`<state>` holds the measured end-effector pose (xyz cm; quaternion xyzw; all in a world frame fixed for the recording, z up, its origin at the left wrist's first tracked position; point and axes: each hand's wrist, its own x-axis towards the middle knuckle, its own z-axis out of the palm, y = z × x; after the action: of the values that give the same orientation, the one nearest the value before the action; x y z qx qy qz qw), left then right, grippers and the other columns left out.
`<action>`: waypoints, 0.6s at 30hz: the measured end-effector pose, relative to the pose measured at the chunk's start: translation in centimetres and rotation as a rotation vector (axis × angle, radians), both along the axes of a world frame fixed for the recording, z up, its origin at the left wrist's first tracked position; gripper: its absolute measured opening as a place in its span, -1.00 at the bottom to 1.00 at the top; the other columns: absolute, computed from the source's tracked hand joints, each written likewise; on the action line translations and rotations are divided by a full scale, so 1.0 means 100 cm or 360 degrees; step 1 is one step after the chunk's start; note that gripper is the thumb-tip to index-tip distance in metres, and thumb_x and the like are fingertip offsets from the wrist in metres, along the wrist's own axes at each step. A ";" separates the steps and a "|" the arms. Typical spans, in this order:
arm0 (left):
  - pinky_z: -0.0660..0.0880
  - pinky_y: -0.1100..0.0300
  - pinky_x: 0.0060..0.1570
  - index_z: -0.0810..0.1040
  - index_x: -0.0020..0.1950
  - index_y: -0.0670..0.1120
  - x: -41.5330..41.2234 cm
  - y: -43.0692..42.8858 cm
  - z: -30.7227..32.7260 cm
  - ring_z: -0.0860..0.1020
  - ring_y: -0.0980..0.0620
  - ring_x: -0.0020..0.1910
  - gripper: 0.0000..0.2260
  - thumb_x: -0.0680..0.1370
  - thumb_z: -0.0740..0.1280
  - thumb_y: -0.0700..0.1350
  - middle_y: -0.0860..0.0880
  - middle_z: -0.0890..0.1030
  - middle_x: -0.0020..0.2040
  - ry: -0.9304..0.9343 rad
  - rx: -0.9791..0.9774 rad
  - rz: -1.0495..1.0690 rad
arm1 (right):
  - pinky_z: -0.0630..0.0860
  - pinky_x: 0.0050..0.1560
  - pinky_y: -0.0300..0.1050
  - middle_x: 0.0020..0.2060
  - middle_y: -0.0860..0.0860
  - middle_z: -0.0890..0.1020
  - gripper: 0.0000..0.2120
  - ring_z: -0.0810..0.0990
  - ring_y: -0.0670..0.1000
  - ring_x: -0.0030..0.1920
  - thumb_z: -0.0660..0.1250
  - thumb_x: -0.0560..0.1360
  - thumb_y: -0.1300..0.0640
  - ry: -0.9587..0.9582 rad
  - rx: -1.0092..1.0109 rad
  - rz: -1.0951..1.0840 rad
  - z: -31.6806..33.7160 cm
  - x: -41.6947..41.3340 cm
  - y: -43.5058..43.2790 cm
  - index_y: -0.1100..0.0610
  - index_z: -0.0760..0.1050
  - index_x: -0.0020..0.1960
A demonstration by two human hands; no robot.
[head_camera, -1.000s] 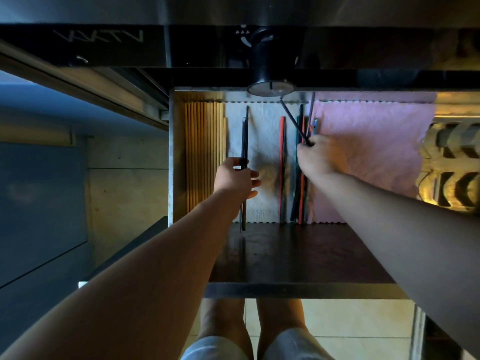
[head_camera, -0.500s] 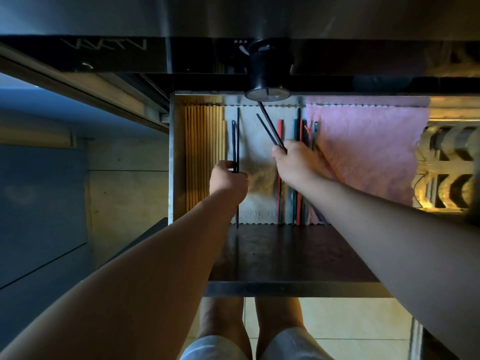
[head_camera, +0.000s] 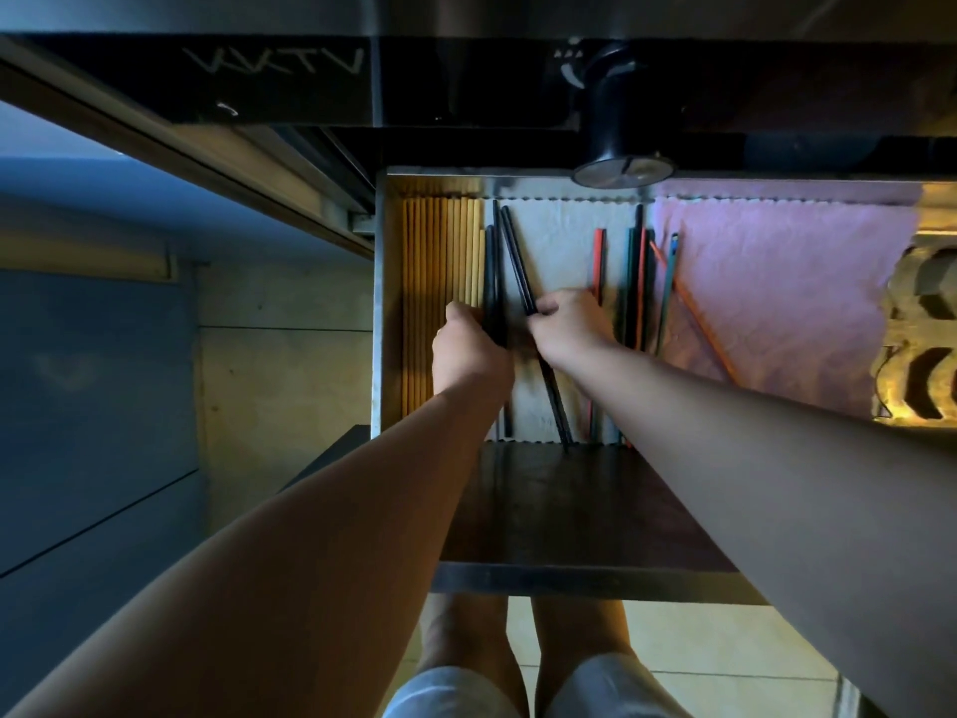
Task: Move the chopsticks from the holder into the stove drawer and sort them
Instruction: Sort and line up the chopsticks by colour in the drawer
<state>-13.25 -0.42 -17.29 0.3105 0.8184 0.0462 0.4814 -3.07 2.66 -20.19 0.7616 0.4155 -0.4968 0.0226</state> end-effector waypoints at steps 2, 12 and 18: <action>0.54 0.02 0.13 0.36 0.33 -0.11 -0.002 0.001 -0.001 0.51 -0.14 0.17 -0.57 0.50 0.33 -0.33 -0.15 0.48 0.25 0.0048 -0.0013 -0.0082 | 0.35 -0.05 -0.30 0.17 0.09 0.62 -0.71 0.58 0.07 0.15 0.27 0.54 0.17 -0.0019 0.0046 0.0002 0.003 -0.001 -0.001 0.15 0.55 0.23; 0.43 -0.02 0.19 0.39 0.41 0.02 -0.012 -0.011 -0.002 0.39 -0.14 0.26 -0.59 0.57 0.25 -0.22 -0.08 0.39 0.34 0.0386 0.0166 -0.1187 | 0.34 -0.05 -0.30 0.12 0.05 0.64 -0.74 0.58 0.06 0.12 0.30 0.51 0.15 -0.0123 0.0097 0.0064 0.010 -0.006 -0.001 0.10 0.57 0.18; 0.51 0.09 -0.20 0.54 0.14 -0.14 -0.003 0.002 -0.001 0.52 -0.06 -0.16 -0.83 0.60 0.22 -0.26 -0.10 0.58 -0.05 0.0388 -0.0041 -0.0868 | 0.38 -0.11 -0.26 0.05 0.05 0.65 -0.77 0.56 0.03 -0.06 0.26 0.51 0.18 -0.0059 0.0027 -0.0054 0.010 -0.008 -0.002 0.09 0.60 0.12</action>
<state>-13.51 -0.19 -17.36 0.5161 0.7570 -0.1328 0.3782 -3.87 2.43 -19.22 0.7777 0.4062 -0.4796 0.0155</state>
